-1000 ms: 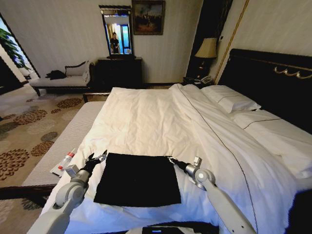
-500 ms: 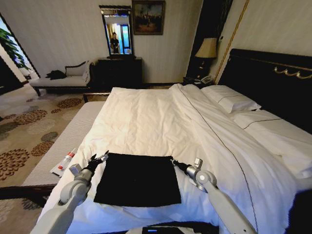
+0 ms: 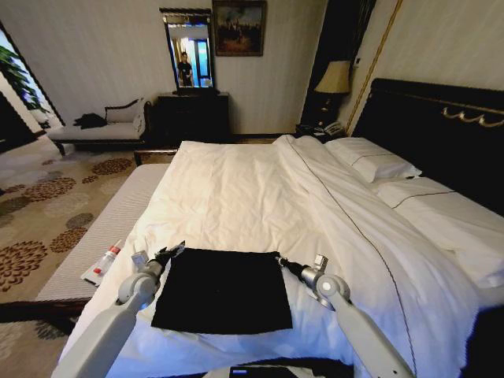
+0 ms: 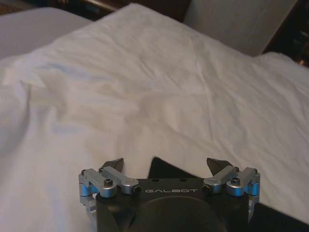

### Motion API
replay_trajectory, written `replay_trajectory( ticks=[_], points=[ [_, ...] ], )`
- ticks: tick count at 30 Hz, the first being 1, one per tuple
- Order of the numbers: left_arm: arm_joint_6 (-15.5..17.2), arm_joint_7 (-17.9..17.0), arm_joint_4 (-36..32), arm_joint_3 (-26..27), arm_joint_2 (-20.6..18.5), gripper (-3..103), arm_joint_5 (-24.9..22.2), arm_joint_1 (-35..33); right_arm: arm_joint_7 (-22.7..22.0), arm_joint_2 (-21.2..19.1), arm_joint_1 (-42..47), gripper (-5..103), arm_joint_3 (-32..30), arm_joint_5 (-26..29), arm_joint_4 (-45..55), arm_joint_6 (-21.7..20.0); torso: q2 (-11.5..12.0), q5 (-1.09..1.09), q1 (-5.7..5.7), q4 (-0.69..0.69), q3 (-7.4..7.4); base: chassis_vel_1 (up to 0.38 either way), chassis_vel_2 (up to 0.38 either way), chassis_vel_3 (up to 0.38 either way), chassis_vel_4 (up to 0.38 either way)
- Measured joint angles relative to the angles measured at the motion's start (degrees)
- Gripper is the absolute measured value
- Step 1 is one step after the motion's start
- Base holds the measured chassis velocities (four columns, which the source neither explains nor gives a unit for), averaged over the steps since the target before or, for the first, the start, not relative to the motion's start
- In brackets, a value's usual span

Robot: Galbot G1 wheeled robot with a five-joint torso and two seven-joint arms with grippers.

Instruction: Fold the clothes on the bed.

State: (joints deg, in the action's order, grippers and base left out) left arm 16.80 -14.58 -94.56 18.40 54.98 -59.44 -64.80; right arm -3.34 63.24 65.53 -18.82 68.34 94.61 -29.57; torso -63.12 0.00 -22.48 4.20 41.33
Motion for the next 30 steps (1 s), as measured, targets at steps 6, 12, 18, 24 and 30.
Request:
replay_trajectory(
  ticks=[6, 12, 18, 24, 30],
  points=[
    [1.31, -0.12, 1.40, -1.83, 0.06, 83, 1.83, 1.54, -0.01, -0.09, -0.05, 1, -0.18, -0.36, -0.06, 0.14, 0.01, 0.00, 0.00, 0.00, 0.00, 0.000, 0.000, 0.000, 0.000],
    [1.29, -0.04, 1.53, -2.00, 0.15, 67, 2.12, 1.54, -0.11, 0.13, 0.01, 1, -0.11, -0.55, -0.08, 0.21, 0.00, 0.00, 0.00, 0.00, 0.00, 0.000, 0.000, 0.000, 0.000],
    [0.60, 1.61, 1.34, -1.80, -0.32, 44, 4.53, 0.43, -0.24, 0.22, -0.12, 1, -0.02, -0.63, -0.05, 0.26, 0.01, 0.00, 0.00, 0.00, 0.00, 0.000, 0.000, 0.000, 0.000],
    [0.34, 1.94, 1.29, -1.53, -0.02, 23, 4.76, -0.01, -0.32, 0.22, 0.10, 1, 0.06, -0.70, 0.08, 0.27, 0.00, 0.00, 0.00, 0.00, 0.00, 0.000, 0.000, 0.000, 0.000],
    [-0.09, 1.88, 0.99, -1.21, 0.34, 3, 4.75, -0.41, -0.33, 0.19, 0.68, 1, 0.08, -1.01, 0.36, 0.33, 0.00, -0.01, 0.00, 0.01, 0.00, 0.000, 0.000, 0.000, 0.000]
  ],
)
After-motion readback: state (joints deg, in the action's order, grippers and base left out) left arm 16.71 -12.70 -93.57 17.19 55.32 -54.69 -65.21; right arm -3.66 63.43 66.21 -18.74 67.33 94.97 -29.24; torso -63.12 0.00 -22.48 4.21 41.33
